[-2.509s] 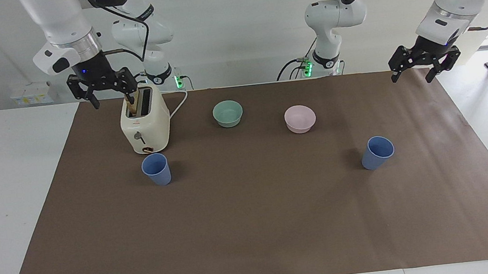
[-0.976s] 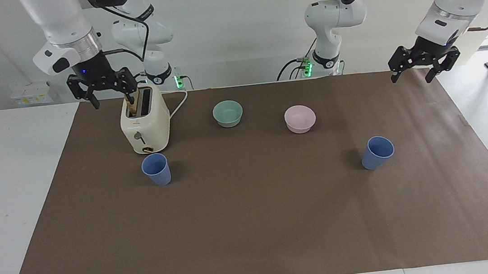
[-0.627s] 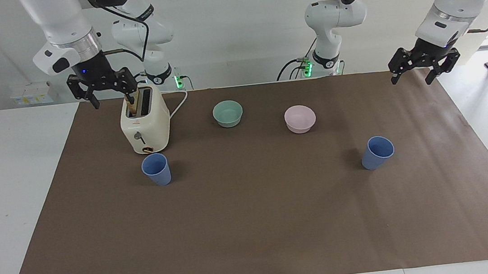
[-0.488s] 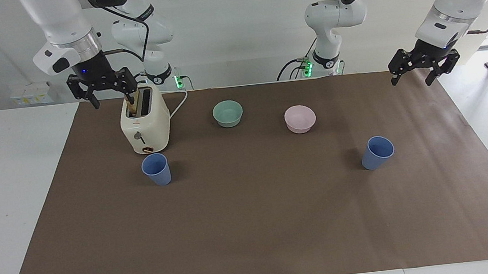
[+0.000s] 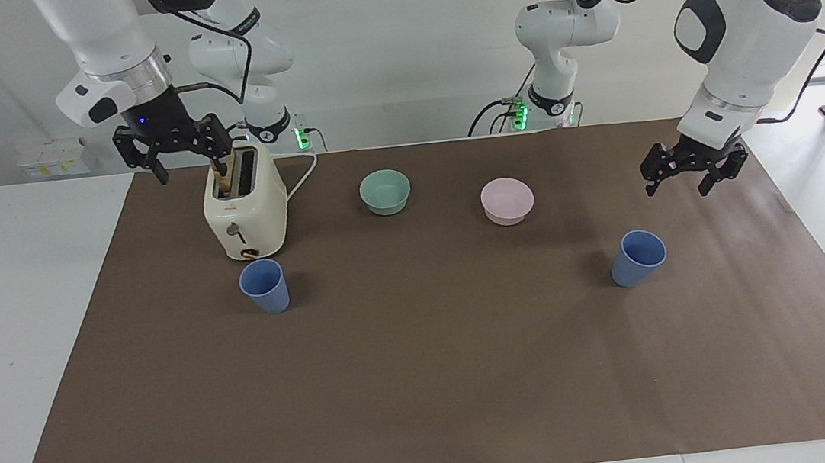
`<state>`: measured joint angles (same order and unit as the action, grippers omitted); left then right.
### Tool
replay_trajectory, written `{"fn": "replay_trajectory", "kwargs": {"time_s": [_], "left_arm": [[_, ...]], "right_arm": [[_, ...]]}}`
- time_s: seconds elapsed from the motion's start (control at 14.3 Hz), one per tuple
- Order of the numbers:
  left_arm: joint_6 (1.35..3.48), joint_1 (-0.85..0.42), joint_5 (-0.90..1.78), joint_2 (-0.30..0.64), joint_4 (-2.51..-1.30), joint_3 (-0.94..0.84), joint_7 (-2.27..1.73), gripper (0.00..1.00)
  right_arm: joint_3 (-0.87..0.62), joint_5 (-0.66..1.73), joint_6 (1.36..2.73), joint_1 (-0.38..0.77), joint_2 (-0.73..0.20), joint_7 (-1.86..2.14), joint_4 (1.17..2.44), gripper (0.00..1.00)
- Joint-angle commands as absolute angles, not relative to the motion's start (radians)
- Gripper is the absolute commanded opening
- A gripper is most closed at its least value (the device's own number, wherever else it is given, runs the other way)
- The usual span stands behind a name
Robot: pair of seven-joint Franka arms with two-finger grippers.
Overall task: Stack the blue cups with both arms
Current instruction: 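Reach the left gripper to the nearby blue cup and grasp it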
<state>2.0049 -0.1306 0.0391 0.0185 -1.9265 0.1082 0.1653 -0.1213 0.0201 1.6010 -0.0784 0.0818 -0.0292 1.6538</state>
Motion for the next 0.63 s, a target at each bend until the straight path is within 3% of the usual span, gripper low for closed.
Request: {"fn": "replay_trajectory", "kwargs": {"time_s": [0.0, 0.56], "left_arm": [[2.087, -0.136, 0.057, 0.047, -1.963, 0.107, 0.172, 1.0], [2.269, -0.126, 0.061, 0.153, -2.0, 0.107, 0.172, 1.0]], "right_arm": [[-0.129, 0.015, 1.589, -0.092, 0.097, -0.012, 1.666, 1.0], [-0.129, 0.015, 1.589, -0.092, 0.097, -0.012, 1.666, 1.0]]}}
